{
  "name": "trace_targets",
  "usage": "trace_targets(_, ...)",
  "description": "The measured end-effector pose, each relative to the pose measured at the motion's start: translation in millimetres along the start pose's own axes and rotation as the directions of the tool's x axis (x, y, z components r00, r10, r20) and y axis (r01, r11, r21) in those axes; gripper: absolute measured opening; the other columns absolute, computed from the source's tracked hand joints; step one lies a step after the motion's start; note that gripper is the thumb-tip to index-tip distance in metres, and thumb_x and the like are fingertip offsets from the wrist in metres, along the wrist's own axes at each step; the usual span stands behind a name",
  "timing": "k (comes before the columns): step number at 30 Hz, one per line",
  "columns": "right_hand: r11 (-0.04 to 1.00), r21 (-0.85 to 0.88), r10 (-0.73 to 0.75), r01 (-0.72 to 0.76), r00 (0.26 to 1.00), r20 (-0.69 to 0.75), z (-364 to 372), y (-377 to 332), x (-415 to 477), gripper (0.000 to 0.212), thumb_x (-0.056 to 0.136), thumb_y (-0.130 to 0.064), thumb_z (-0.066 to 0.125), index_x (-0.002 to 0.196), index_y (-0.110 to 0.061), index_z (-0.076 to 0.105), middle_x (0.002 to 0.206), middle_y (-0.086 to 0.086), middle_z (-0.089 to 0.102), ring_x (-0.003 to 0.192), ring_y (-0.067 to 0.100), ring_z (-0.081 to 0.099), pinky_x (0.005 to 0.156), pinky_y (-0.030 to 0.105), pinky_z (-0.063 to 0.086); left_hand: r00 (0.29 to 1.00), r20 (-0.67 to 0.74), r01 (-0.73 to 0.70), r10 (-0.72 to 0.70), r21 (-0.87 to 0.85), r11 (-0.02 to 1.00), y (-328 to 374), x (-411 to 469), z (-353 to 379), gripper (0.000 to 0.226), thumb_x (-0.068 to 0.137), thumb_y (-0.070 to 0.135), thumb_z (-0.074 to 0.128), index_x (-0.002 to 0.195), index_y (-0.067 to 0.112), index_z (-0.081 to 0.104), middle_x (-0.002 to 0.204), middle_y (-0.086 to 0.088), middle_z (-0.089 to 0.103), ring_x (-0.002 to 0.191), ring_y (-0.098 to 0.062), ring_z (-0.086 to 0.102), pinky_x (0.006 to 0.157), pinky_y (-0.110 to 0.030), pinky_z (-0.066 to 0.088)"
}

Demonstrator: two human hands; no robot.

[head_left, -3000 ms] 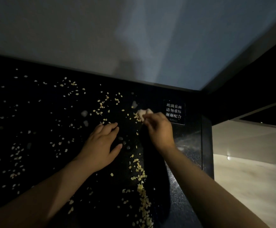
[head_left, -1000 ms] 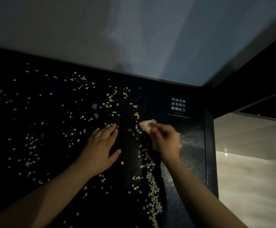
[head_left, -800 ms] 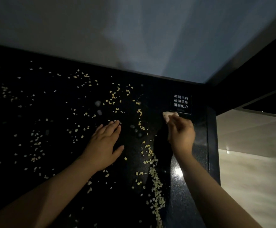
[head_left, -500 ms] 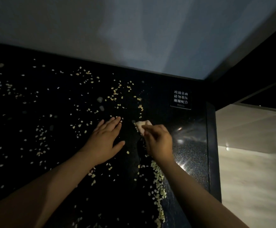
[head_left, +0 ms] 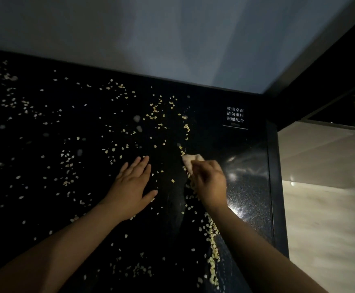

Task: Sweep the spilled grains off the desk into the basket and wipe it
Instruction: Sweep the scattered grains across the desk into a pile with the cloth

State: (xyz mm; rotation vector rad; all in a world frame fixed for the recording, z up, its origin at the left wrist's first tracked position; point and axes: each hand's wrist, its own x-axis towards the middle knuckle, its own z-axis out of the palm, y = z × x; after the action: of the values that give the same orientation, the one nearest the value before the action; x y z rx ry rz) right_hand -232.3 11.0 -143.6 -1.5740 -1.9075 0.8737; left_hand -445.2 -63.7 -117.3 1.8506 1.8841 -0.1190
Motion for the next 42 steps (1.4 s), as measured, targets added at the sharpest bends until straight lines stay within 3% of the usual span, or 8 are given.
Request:
trace_targets(4, 0.996, 0.07, 0.061, -0.059, 0.998, -0.023, -22, -11, -5, 0.021, 0.089, -0.011, 0.064, 0.105, -0.02, 0.073, 0.096, -0.004, 0.059, 0.085, -0.003, 0.056, 0.077, 0.008, 0.045, 1.0, 0.006, -0.005, 0.005, -0.012, 1.0, 1, -2, 0, 0.075, 0.095, 0.053, 0.037, 0.152, 0.013, 0.008, 0.159, 0.0, -0.014, 0.145, -0.014, -0.015, 0.119, -0.036, -0.009)
trace_targets(13, 0.956, -0.065, 0.267, -0.285, 0.943, -0.2, -49, 33, -32, 0.023, 0.09, -0.009, 0.063, 0.111, -0.012, 0.07, 0.103, 0.001, 0.056, 0.091, 0.019, 0.059, 0.089, 0.034, 0.052, 1.0, 0.002, -0.025, 0.025, 0.006, 1.0, 0, -4, 0, 0.076, 0.095, 0.053, 0.037, 0.152, 0.012, 0.007, 0.159, -0.002, -0.014, 0.146, -0.017, -0.013, 0.118, -0.036, -0.009)
trace_targets(21, 0.991, 0.068, 0.12, -0.119, 0.993, -0.003, 0, -8, -70, 0.023, 0.087, -0.005, 0.064, 0.104, -0.018, 0.073, 0.096, -0.002, 0.059, 0.087, -0.004, 0.054, 0.076, 0.002, 0.037, 1.0, -0.01, -0.028, 0.028, -0.001, 1.0, 1, -5, -1, 0.076, 0.094, 0.053, 0.038, 0.151, 0.011, 0.011, 0.159, -0.002, -0.009, 0.146, -0.016, -0.01, 0.118, -0.036, -0.007)
trace_targets(25, 0.981, 0.133, 0.162, -0.143, 0.976, -0.145, -35, -5, -68, 0.021, 0.091, -0.01, 0.061, 0.107, -0.019, 0.071, 0.099, -0.004, 0.059, 0.088, -0.001, 0.056, 0.079, 0.013, 0.047, 0.998, -0.02, -0.061, 0.061, 0.006, 0.998, 6, -22, 1, 0.076, 0.094, 0.055, 0.036, 0.151, 0.012, 0.013, 0.16, -0.001, -0.004, 0.146, -0.015, -0.009, 0.119, -0.037, -0.006)
trace_targets(30, 0.96, -0.051, 0.261, -0.277, 0.942, -0.212, -55, 36, -75, 0.023, 0.089, -0.006, 0.062, 0.109, -0.015, 0.071, 0.104, 0.005, 0.058, 0.09, 0.023, 0.061, 0.084, 0.032, 0.051, 0.996, 0.0, -0.093, 0.093, 0.006, 0.996, 23, -64, 21, 0.08, 0.091, 0.062, 0.031, 0.152, 0.015, 0.01, 0.159, 0.003, -0.009, 0.144, -0.011, -0.016, 0.118, -0.033, -0.01)
trace_targets(33, 0.97, -0.041, 0.231, -0.241, 0.959, -0.166, -36, 36, -94, 0.024, 0.092, -0.01, 0.06, 0.113, -0.014, 0.069, 0.103, 0.004, 0.056, 0.09, 0.019, 0.056, 0.079, 0.023, 0.047, 0.996, 0.0, -0.093, 0.093, 0.021, 0.995, 31, -82, 35, 0.086, 0.086, 0.068, 0.021, 0.152, 0.014, 0.008, 0.159, 0.003, -0.011, 0.143, -0.01, -0.02, 0.116, -0.032, -0.013)
trace_targets(38, 0.991, 0.078, 0.107, -0.109, 0.994, 0.031, -17, 8, -114, 0.023, 0.089, -0.008, 0.062, 0.108, -0.018, 0.072, 0.097, -0.003, 0.058, 0.086, 0.005, 0.055, 0.076, 0.005, 0.04, 0.999, -0.018, -0.034, 0.035, 0.063, 0.997, 41, -98, 47, 0.077, 0.094, 0.055, 0.035, 0.152, 0.013, 0.006, 0.158, 0.001, -0.017, 0.143, -0.014, -0.02, 0.116, -0.033, -0.014)
trace_targets(42, 0.981, 0.143, 0.141, -0.127, 0.985, -0.094, -48, 8, -122, 0.022, 0.089, -0.009, 0.063, 0.106, -0.02, 0.073, 0.096, -0.006, 0.06, 0.088, -0.003, 0.056, 0.078, 0.004, 0.042, 1.0, 0.009, 0.014, -0.015, 0.093, 0.996, 45, -103, 56, 0.076, 0.095, 0.055, 0.034, 0.152, 0.013, 0.005, 0.159, 0.0, -0.014, 0.143, -0.015, -0.02, 0.117, -0.037, -0.012)
